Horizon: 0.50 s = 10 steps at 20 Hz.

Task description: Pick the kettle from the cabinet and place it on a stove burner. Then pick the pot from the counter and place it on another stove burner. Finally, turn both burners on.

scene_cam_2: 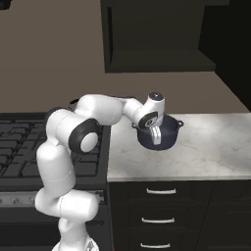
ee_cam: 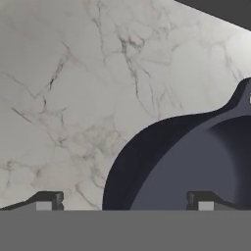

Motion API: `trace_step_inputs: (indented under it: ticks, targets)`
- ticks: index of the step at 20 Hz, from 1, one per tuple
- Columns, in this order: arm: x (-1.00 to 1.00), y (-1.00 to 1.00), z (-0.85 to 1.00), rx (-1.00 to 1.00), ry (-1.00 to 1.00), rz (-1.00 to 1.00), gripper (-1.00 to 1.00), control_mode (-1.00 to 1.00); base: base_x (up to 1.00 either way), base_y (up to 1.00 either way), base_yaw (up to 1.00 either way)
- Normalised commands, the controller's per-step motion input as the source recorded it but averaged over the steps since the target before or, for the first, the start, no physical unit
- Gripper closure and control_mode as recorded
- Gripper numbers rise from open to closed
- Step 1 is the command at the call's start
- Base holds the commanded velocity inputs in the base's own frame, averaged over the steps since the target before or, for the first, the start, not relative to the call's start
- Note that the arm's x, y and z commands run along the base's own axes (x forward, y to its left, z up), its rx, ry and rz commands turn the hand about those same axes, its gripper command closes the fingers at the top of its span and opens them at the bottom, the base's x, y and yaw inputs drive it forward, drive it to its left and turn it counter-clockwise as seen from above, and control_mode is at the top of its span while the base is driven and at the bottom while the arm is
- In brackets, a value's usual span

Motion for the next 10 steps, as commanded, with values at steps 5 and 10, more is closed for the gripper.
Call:
trace_step_inputs:
  ticks: [5,10]
  targets:
    - [0.09,0.0,-0.15,-0.02,0.02,0.0,-1.0,-1.0,0.0,0.0,0.0]
    - [0.07,0.0,-0.16,-0.02,0.01,0.0,-1.0,-1.0,0.0,0.0,0.0]
